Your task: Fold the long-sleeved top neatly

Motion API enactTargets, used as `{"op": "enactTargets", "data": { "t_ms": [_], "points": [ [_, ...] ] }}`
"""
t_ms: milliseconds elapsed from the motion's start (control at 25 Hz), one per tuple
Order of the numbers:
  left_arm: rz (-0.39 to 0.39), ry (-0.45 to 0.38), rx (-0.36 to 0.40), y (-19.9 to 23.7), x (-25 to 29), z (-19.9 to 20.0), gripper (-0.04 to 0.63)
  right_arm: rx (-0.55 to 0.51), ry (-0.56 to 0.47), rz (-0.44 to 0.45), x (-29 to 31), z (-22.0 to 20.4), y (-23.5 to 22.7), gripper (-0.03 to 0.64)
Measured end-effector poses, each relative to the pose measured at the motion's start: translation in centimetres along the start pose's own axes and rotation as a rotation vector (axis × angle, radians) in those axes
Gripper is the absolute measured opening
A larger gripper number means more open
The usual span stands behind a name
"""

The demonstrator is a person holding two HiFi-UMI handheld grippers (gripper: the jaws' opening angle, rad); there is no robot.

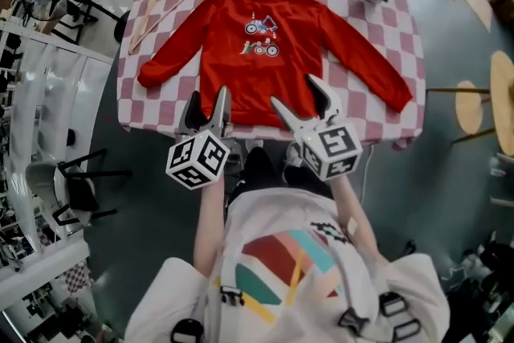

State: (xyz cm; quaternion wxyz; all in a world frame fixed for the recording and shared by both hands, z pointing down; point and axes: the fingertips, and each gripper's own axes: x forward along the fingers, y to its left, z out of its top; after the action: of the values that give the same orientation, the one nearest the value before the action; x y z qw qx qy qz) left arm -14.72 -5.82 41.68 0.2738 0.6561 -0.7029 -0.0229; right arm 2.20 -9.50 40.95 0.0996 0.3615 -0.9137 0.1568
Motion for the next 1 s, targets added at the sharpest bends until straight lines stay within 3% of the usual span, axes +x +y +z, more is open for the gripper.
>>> {"op": "enactTargets", "data": {
  "t_ms": [160, 240, 520, 760, 880, 1000],
  "points": [
    [0.068, -0.029, -0.084, 4.3, 0.3, 1.2, 0.295, -0.043, 0.023, 0.067, 2.9, 0.3, 2.6, 0.336],
    [0.086, -0.042, -0.173, 6.9, 0.5, 1.6, 0.295, -0.05, 0.037, 0.083, 4.4, 0.4, 3.8, 0.336],
    [0.021, -0.188, -0.755, 18.1, 2.9, 3.6, 0.295, -0.097, 0.062, 0.169, 12.2, 1.8, 10.8, 0.336],
    [0.096, -0.291, -1.194, 28.8, 5.2, 1.3, 0.293, -0.155, 0.104, 0.269, 19.2, 2.5, 17.8, 0.336],
    [0.151, -0.297, -1.352, 32.2, 6.1, -1.0, 0.293, -0.169, 0.132, 0.282, 21.6, 2.6, 19.9, 0.336],
    [0.183, -0.278, -1.421, 34.3, 6.8, -2.4, 0.293, -0.168, 0.171, 0.304, 23.5, 2.2, 21.7, 0.336]
  ]
}}
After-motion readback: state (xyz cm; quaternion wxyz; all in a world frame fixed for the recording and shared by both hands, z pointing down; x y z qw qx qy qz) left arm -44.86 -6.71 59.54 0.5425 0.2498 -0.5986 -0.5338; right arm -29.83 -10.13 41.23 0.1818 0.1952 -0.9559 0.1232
